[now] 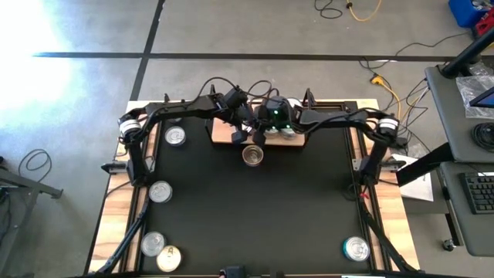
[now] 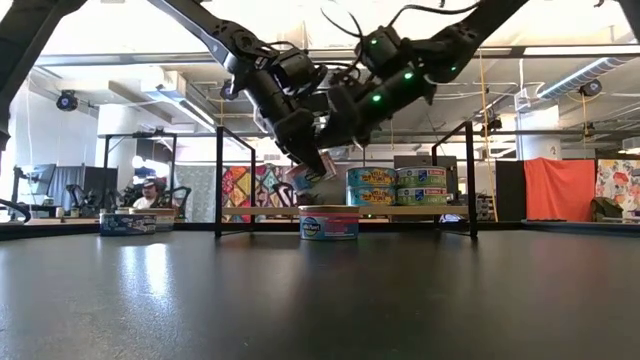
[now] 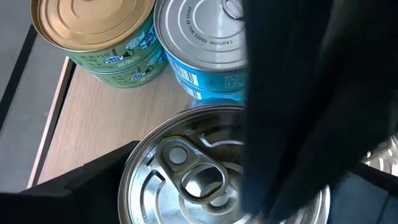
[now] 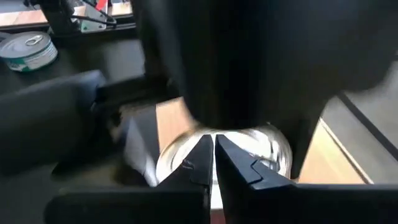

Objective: Stack canned seafood by type on shelf
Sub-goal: Put the blue-pink tuna can on the shelf

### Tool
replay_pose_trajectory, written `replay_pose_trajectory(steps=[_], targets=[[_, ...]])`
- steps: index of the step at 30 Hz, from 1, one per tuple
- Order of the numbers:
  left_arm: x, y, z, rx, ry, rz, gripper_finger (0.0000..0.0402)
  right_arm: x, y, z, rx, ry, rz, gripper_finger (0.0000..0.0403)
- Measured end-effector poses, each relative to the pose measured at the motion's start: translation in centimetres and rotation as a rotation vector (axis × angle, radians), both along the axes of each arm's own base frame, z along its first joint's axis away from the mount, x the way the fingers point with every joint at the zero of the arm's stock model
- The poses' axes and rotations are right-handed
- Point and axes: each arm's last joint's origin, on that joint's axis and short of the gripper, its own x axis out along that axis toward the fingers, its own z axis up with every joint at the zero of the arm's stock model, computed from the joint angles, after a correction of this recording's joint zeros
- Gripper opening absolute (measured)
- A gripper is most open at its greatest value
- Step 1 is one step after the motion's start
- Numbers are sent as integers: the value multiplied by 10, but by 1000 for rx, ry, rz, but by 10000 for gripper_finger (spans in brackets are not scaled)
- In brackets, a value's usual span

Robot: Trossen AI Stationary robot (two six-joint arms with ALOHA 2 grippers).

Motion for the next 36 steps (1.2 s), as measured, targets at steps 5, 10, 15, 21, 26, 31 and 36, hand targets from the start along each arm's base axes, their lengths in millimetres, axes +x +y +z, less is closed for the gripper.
replay_pose_trajectory(steps=[5,10,15,21,26,31,36], targets=[[0,0,0,-8,-3,14,394,13,-14,-8,2,12,-8,9],[-1,1,-1,-17,4,23,394,13,-19,-15,30,49,-3,9],[-5,7,-2,-30,8,52,394,10,-21,-18,34,86,-10,9],[-7,9,-2,-43,10,64,394,10,-21,-19,35,91,-10,9],[-8,7,3,-54,-9,63,394,9,-22,-18,99,66,-50,9],[-21,3,19,-30,-70,61,394,9,-23,-17,102,43,-31,9],[-30,0,21,-20,-159,105,394,8,-25,-17,97,21,-25,9]])
